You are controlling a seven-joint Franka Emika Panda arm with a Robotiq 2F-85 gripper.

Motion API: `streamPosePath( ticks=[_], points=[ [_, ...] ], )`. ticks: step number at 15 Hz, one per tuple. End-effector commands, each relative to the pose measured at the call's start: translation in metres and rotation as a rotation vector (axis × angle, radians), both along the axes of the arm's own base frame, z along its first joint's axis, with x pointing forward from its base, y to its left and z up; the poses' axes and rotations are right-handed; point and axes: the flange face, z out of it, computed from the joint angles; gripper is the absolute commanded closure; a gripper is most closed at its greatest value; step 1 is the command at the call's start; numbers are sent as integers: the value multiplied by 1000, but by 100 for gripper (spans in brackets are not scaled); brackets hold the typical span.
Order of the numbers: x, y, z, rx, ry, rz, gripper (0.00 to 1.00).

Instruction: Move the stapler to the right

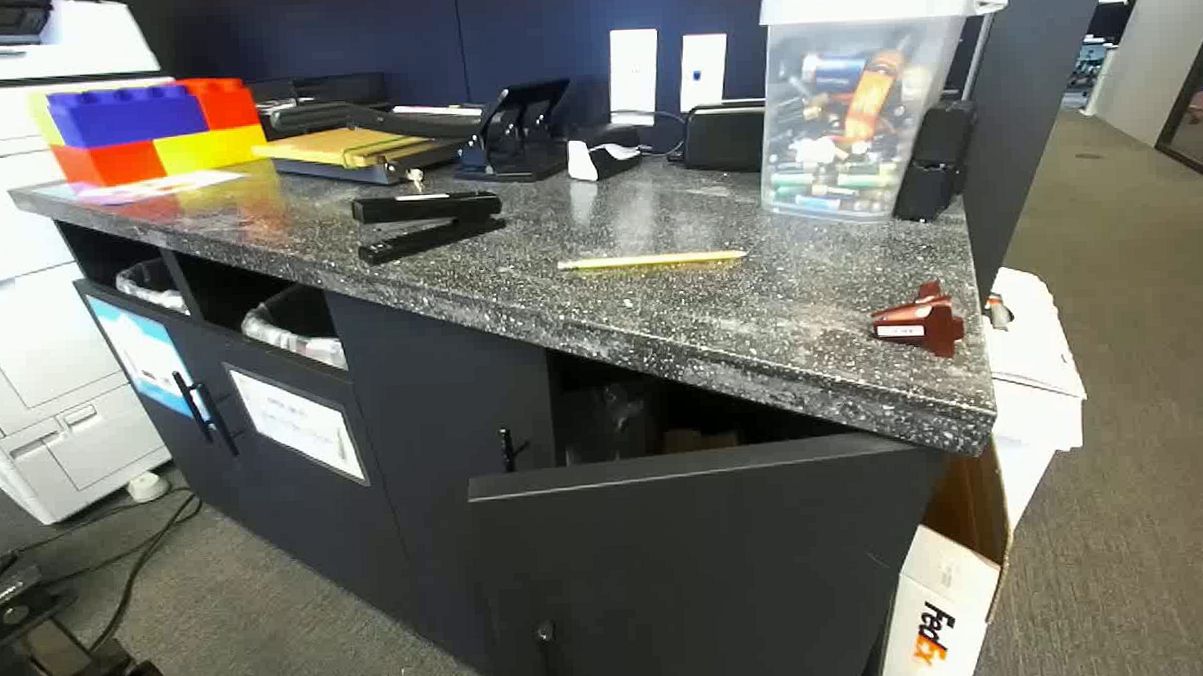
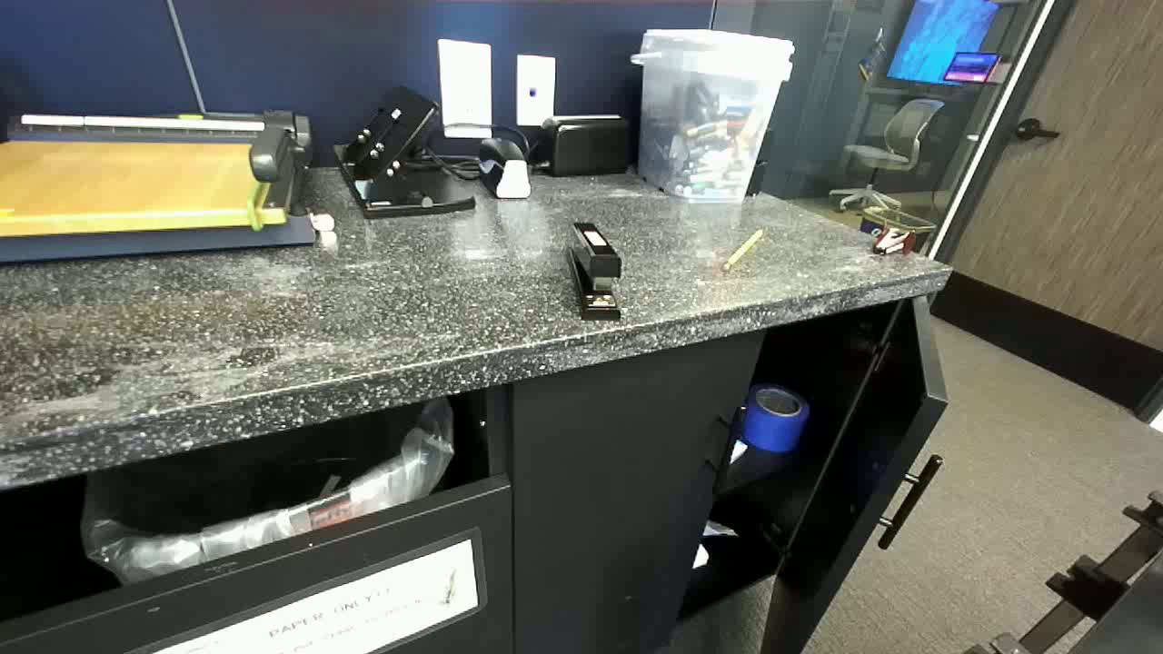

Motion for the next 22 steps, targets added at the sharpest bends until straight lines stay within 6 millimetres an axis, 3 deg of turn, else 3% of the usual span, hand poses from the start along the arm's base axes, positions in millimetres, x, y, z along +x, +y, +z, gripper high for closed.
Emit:
streamPosePath(
  ticks=[1,8,9,13,17,22],
  points=[
    [0,0,1,0,1,0,0],
    [0,0,1,0,1,0,0],
    [12,4,-1,8,15,-15,0],
    [74,3,3,40,24,-123,0],
    [156,-6,3,84,-21,-249,0],
    [256,7,-15,117,-62,-393,0]
  ],
)
